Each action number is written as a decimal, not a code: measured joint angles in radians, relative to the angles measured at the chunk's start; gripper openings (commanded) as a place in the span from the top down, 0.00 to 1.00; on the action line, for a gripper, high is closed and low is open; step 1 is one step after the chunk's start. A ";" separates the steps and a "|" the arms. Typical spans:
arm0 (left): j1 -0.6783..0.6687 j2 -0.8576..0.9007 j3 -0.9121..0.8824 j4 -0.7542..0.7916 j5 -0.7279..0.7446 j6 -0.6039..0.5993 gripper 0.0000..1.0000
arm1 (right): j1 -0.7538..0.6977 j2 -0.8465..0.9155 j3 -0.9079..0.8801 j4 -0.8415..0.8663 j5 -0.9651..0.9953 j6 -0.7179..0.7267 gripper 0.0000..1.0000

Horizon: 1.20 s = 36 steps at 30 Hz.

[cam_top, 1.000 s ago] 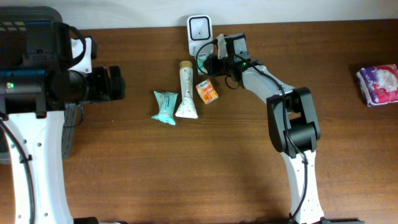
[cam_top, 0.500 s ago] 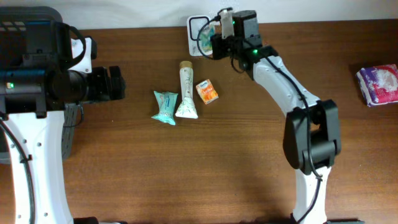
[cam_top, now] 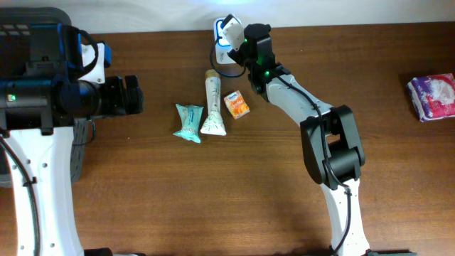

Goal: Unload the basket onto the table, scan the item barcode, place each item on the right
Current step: 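Hold the green-white Kleenex pack under the scanner with the right gripper, then place the green-white pack on the right side of the table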

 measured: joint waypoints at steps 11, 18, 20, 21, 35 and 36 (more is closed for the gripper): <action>0.000 0.000 0.000 0.002 0.000 0.000 0.01 | -0.258 -0.148 -0.002 -0.401 0.276 0.569 0.96; 0.000 0.000 0.000 0.000 0.000 0.000 0.01 | -0.764 -0.231 0.003 -0.927 0.200 0.692 0.96; 0.000 0.000 0.000 0.000 0.000 0.000 0.01 | -0.844 -0.223 0.001 -0.971 0.177 0.682 0.73; 0.000 0.000 0.000 0.000 0.000 0.000 0.01 | -0.875 -0.221 -0.003 -0.974 0.172 0.678 0.61; 0.000 0.000 0.000 0.000 0.000 0.000 0.01 | -0.703 -0.219 -0.021 -0.960 -0.238 0.666 0.36; 0.000 0.000 0.000 0.000 0.000 0.000 0.01 | -0.639 -0.217 -0.021 -0.975 -0.357 0.668 0.36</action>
